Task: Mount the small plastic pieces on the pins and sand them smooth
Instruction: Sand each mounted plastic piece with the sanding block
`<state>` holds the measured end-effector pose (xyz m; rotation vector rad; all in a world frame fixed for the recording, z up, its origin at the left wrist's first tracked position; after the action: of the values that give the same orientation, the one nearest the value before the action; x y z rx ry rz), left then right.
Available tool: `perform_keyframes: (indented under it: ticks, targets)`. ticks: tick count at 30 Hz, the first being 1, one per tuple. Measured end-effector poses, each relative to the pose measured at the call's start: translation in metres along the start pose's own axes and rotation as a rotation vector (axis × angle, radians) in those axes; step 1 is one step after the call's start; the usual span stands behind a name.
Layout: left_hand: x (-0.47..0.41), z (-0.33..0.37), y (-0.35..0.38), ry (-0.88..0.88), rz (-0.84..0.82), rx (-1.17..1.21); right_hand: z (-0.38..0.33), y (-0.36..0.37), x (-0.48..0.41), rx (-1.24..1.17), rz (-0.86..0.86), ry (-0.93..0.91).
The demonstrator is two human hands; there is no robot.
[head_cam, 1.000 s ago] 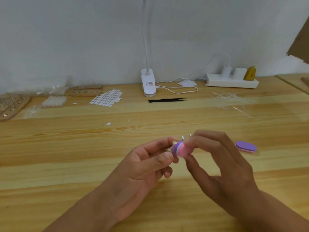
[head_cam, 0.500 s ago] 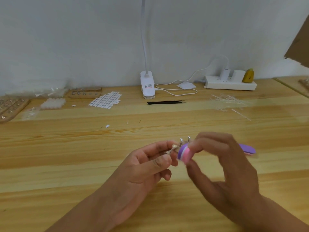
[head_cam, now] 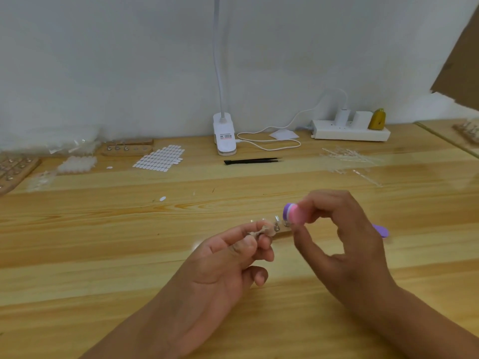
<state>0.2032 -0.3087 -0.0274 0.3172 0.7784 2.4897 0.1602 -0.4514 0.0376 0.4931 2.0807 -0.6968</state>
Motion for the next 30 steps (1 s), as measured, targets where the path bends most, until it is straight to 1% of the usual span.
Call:
perform_keyframes:
  ticks: [2, 3, 8, 11, 13, 15, 19, 21, 23, 26, 28, 30]
  targets:
    - [-0.001, 0.000, -0.002, 0.018, 0.045, -0.023, 0.007, -0.002, -0.001, -0.082, 0.031, 0.141]
    - [-0.001, -0.001, -0.004, 0.031, 0.075, -0.044, 0.007, -0.001, 0.001, -0.126, 0.026, 0.178]
    - [0.002, 0.004, -0.007, 0.137, 0.153, -0.153, 0.004, 0.012, 0.009, -0.178, -0.111, 0.237]
    - [0.002, 0.004, -0.009, 0.137, 0.191, -0.137, 0.000, 0.014, 0.013, -0.273, -0.175, 0.267]
    - [0.003, 0.000, -0.007, 0.114, 0.190, -0.117, -0.007, 0.014, 0.015, -0.272, -0.230, 0.215]
    - [0.004, -0.003, -0.002, 0.100, 0.172, -0.112, -0.014, 0.017, 0.017, -0.198, -0.264, 0.142]
    - [0.009, -0.002, 0.004, 0.110, 0.142, -0.203, -0.016, 0.019, 0.013, 0.015, -0.184, 0.051]
    - [0.011, 0.001, 0.006, 0.143, 0.144, -0.273, -0.018, 0.015, 0.010, 0.066, -0.132, 0.002]
    - [0.014, 0.005, 0.009, 0.203, 0.152, -0.382, -0.017, 0.011, 0.008, 0.092, -0.089, -0.031]
    - [0.023, 0.016, 0.017, 0.382, 0.176, -0.696, -0.017, 0.008, 0.008, 0.126, -0.064, -0.071]
    - [0.030, 0.027, 0.020, 0.541, 0.258, -0.899, -0.019, 0.008, 0.007, 0.157, -0.060, -0.105]
    - [0.035, 0.037, 0.021, 0.655, 0.338, -0.989, -0.021, 0.008, 0.008, 0.165, -0.057, -0.139]
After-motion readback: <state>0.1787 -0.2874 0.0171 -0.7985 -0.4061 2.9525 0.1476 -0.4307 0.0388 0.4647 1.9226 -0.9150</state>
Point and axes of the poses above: each hand's wrist, its own x-axis away from the middle knuckle, its own y-axis out of the palm, z = x × y, the point moved 8 cm from there along -x, towards the middle knuckle, and after that the axes turned 8 degrees about z, right-handed, at the moved point
